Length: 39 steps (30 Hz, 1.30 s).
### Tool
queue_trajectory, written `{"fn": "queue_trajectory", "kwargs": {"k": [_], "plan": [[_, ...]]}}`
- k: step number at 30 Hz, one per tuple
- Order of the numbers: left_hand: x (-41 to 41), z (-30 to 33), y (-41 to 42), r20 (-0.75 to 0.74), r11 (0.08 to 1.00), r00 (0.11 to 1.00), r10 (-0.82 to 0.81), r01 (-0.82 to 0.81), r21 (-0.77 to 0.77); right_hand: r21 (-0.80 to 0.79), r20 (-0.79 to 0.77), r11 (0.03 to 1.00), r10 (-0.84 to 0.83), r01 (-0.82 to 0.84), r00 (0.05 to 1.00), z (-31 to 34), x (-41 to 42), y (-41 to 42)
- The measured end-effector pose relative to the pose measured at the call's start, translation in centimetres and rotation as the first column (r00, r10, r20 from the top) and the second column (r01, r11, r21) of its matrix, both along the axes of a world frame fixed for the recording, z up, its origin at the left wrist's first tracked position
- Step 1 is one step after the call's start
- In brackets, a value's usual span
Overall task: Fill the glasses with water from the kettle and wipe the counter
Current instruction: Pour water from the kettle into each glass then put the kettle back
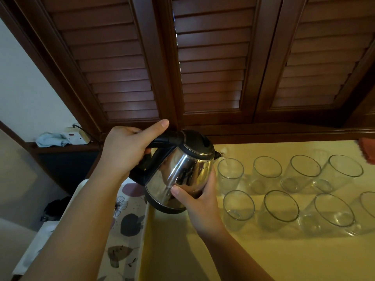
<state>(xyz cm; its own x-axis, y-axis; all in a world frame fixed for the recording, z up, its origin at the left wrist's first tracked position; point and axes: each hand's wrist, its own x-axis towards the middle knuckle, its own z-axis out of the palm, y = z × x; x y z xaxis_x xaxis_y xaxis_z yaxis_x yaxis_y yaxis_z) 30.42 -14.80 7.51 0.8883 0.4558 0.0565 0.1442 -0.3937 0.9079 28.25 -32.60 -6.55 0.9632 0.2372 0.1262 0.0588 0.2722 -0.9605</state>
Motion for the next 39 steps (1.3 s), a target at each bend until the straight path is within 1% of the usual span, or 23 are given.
{"fn": "queue_trajectory", "kwargs": {"k": [6, 26, 33, 39], "plan": [[0.1, 0.5, -0.1, 0.0, 0.998, 1.0, 0.002, -0.002, 0.057, 0.006, -0.004, 1.0, 0.0, 0.0, 1.0, 0.1, -0.1, 0.3], [-0.3, 1.5, -0.9, -0.03, 0.988, 1.0, 0.0, 0.004, 0.153, 0.023, -0.017, 1.0, 0.007, -0.006, 1.0, 0.2, -0.4, 0.4], [-0.6, 1.7, -1.2, -0.006, 0.983, 1.0, 0.016, -0.015, 0.182, 0.032, -0.004, 0.999, 0.004, -0.003, 1.0, 0.2, -0.6, 0.3], [-1.0, 1.5, -1.0, 0.001, 0.988, 1.0, 0.015, -0.015, 0.155, 0.019, -0.014, 1.0, 0.011, -0.01, 1.0, 0.3, -0.8, 0.2]]}}
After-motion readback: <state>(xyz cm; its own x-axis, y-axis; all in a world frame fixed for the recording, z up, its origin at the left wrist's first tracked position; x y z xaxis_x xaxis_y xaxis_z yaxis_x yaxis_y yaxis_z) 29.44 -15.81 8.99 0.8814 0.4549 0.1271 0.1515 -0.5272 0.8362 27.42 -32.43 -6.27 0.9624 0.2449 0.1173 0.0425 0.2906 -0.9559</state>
